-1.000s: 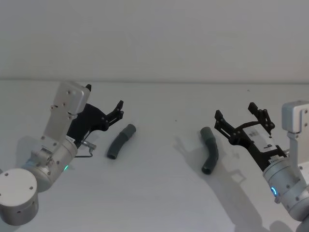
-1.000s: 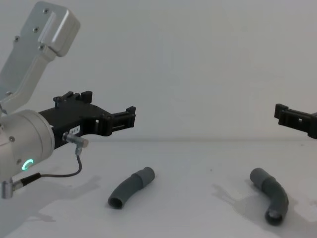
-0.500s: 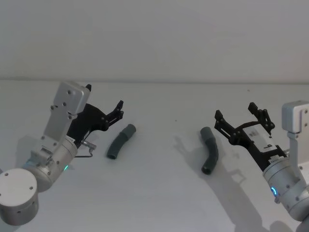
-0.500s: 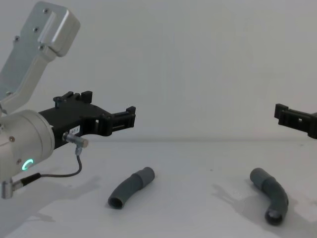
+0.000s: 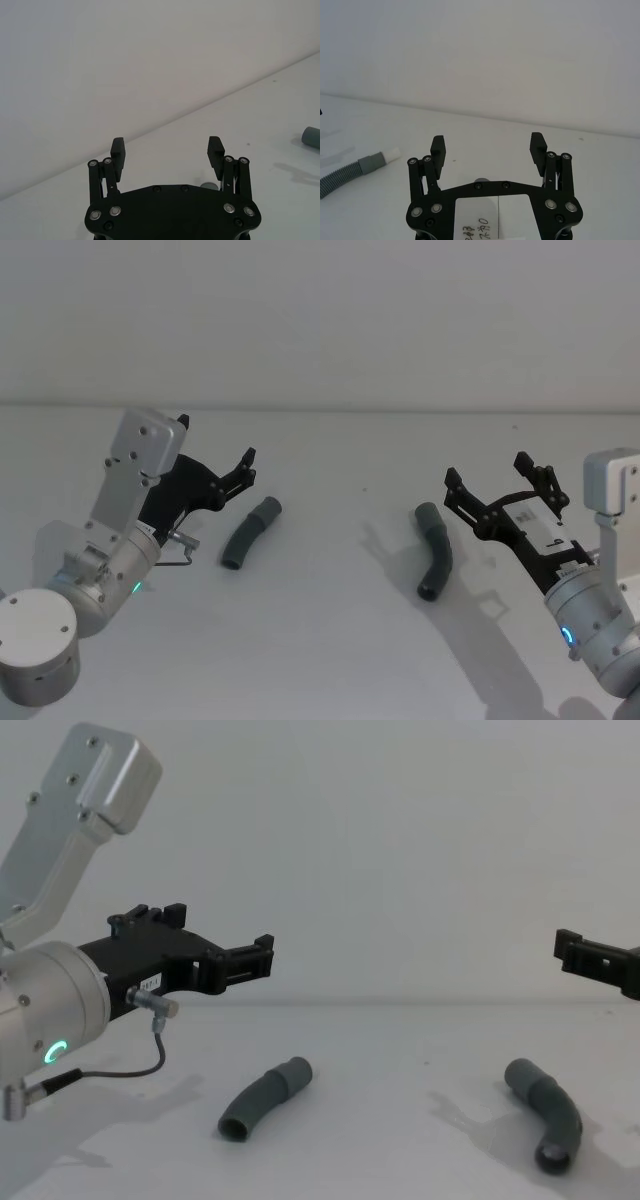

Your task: Use both hands to pick up one end of the pipe from the table, align the ends, and insert them.

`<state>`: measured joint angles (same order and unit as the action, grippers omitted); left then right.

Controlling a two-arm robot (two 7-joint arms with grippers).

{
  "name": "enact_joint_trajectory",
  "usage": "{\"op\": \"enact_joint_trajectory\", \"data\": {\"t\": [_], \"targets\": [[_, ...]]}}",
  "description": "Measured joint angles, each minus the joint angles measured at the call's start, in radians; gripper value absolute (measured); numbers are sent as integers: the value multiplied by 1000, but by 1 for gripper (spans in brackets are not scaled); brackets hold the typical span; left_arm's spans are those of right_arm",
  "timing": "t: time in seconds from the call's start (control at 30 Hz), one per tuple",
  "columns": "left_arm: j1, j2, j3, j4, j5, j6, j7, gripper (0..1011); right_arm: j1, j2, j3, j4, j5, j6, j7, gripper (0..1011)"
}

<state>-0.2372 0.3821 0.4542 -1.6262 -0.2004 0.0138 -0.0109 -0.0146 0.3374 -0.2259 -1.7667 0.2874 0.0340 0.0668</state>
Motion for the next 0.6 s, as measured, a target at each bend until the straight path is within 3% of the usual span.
{"op": "enact_joint_trajectory", "data": {"t": [0.6], "targets": [[0,0,0,0,0,0,0,1001,0,0,0,0,0,0,0,1002]]}}
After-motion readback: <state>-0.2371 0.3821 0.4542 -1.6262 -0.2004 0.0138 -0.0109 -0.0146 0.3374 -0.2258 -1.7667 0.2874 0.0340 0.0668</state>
